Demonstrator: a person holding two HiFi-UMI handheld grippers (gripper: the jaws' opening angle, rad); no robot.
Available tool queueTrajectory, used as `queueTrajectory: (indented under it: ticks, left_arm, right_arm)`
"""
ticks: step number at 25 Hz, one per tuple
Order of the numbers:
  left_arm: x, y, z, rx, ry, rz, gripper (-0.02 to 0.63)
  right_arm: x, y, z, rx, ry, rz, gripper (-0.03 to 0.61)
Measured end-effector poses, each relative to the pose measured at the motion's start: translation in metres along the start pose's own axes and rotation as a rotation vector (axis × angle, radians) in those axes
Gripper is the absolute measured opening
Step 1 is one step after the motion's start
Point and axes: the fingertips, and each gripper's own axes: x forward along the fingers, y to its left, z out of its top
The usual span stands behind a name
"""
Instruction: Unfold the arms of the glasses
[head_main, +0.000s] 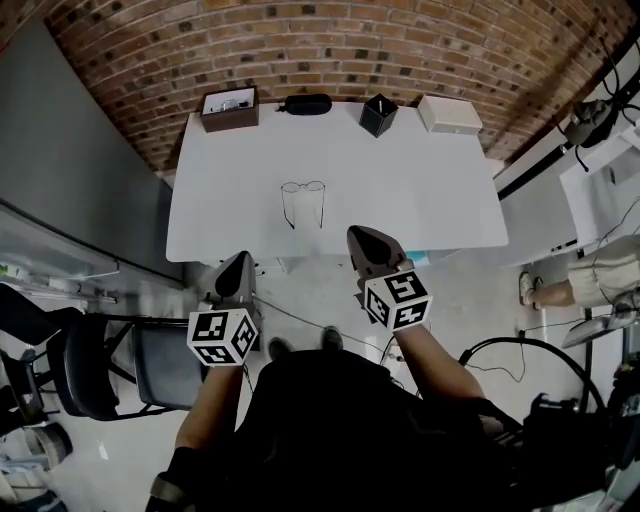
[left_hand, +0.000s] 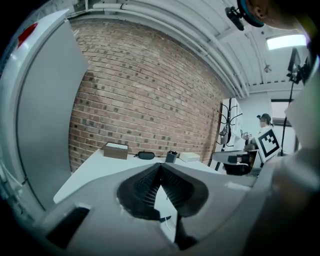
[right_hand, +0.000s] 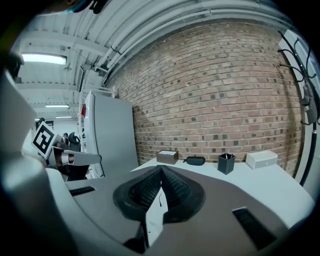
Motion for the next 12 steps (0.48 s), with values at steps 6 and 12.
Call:
queueTrajectory:
  ticks: [6,12]
  left_arm:
    - [-0.011,-0.003,0.012,0.044,-0.035,-0.027,0.01]
    - [-0.016,-0.005,0.017,0.046,-0.048,-0.031,0.011]
  right_arm:
    - [-0.004,0.019,0.014,-0.02,-0.025,-0.018,0.009]
    - [-0.009,0.024,0.017,-0.019,-0.034,-0.029,0.008]
